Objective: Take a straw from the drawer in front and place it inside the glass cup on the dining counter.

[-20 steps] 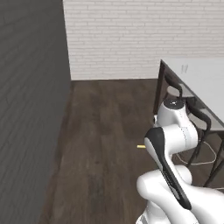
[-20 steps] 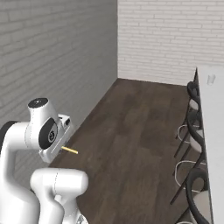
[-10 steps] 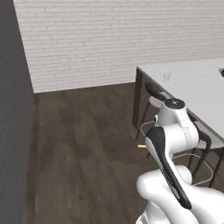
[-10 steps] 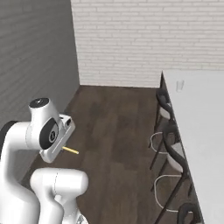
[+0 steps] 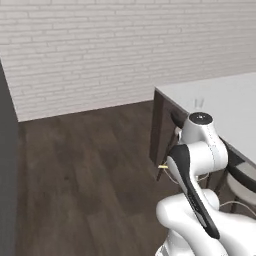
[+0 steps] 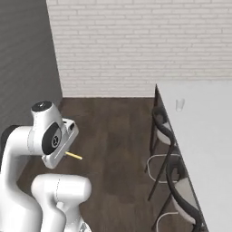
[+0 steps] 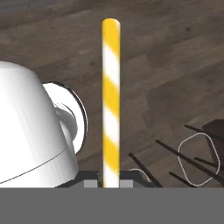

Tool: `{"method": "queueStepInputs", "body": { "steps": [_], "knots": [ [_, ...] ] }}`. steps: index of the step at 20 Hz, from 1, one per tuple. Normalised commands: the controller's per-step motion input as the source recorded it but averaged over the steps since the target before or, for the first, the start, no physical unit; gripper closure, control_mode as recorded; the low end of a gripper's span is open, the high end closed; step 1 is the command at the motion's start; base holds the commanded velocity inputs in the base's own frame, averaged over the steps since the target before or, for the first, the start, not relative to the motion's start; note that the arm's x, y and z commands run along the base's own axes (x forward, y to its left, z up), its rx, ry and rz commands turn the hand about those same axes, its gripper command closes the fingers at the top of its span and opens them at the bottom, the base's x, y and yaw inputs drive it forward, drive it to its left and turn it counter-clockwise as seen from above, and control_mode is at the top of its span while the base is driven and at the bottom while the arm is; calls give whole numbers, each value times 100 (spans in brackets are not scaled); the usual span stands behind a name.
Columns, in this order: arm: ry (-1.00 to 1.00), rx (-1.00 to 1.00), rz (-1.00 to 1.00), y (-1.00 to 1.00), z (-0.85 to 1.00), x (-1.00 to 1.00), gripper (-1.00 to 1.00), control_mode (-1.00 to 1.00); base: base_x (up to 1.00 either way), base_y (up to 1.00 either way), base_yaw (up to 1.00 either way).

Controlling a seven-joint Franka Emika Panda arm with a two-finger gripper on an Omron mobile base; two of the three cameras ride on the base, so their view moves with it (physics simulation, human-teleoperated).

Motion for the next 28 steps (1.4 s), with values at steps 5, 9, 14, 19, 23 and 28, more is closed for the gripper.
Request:
{"method": "queueStepInputs", "body": {
  "steps": [5, 9, 14, 19, 23, 28],
  "knots": [
    [0, 0, 0, 0, 0, 0, 100, 100, 100, 16, -49],
    [0, 0, 0, 0, 0, 0, 100, 100, 100, 34, -59],
    [0, 0, 0, 0, 0, 0, 100, 100, 99, 37, -53],
    [0, 0, 0, 0, 0, 0, 100, 100, 66, 2, -54],
    [0, 0, 0, 0, 0, 0, 100, 100, 55, 0, -57],
    [0, 0, 0, 0, 0, 0, 100, 100, 67, 0, -50]
  ]
}}
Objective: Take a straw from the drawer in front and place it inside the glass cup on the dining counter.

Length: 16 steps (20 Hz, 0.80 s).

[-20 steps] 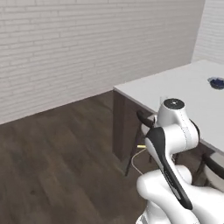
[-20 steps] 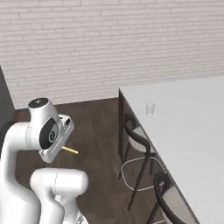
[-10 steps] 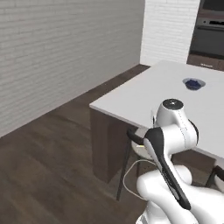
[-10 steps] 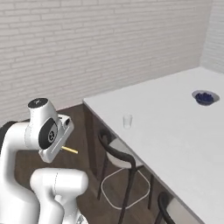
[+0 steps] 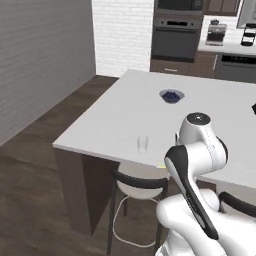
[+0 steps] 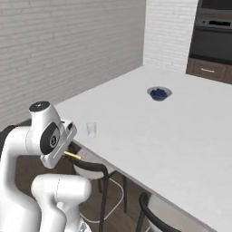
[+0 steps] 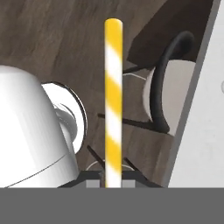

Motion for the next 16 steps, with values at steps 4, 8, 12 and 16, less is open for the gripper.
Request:
{"method": "queueStepInputs", "body": {
  "steps": [4, 8, 12, 16],
  "knots": [
    [0, 0, 0, 0, 0, 0, 100, 100, 72, 4, -35],
    [0, 0, 0, 0, 0, 0, 100, 100, 52, 1, -24],
    [0, 4, -8, 0, 0, 20, 100, -100, 15, 0, -9],
    [0, 12, -5, -7, 0, 66, 100, -100, 0, 0, 0]
  ]
}}
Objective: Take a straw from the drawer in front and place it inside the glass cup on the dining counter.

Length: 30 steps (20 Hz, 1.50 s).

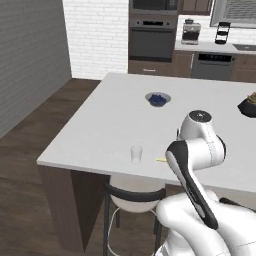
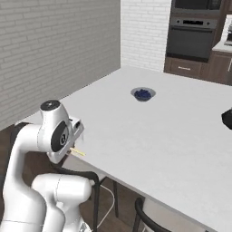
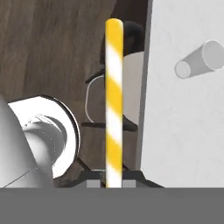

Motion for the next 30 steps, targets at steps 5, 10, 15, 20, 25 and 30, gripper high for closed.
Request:
{"method": "queueStepInputs", "body": {
  "steps": [5, 10, 15, 20, 25, 30],
  "knots": [
    [0, 27, 2, -22, 25, 29, 100, -100, 0, 0, 0],
    [-3, 39, 11, 3, 27, 23, 100, -100, 0, 0, 0],
    [-14, 50, 9, 13, 31, 45, 100, -100, 0, 0, 0],
    [-24, 46, 3, 7, 14, 50, 100, -100, 0, 0, 0],
    [-23, 43, 0, 0, 1, 55, 100, -100, 0, 0, 0],
    [3, 21, 0, 11, 25, 59, 100, -100, 0, 0, 0]
  ]
}}
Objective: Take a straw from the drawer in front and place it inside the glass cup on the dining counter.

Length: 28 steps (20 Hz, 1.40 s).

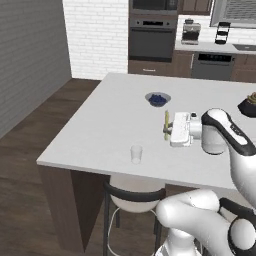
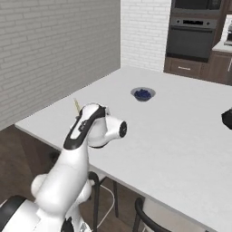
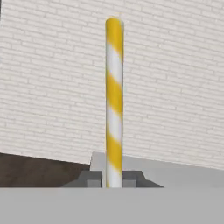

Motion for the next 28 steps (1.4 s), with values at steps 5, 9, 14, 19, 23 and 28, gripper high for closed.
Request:
{"method": "queueStepInputs", "body": {
  "steps": [5, 9, 14, 19, 23, 28],
  "knots": [
    [45, 0, 0, 32, 64, 42, 100, -100, 0, 0, 0],
    [39, -6, 0, 35, 19, 32, 100, -100, 0, 0, 0],
    [3, 2, 9, 15, -25, 3, 100, -100, 0, 0, 0],
    [1, 7, 19, 3, -45, 1, 100, -100, 0, 0, 0],
    [5, 5, 15, 0, -34, 5, 100, -100, 0, 0, 0],
    [3, 0, 7, 14, -10, 16, 100, -100, 0, 0, 0]
  ]
}}
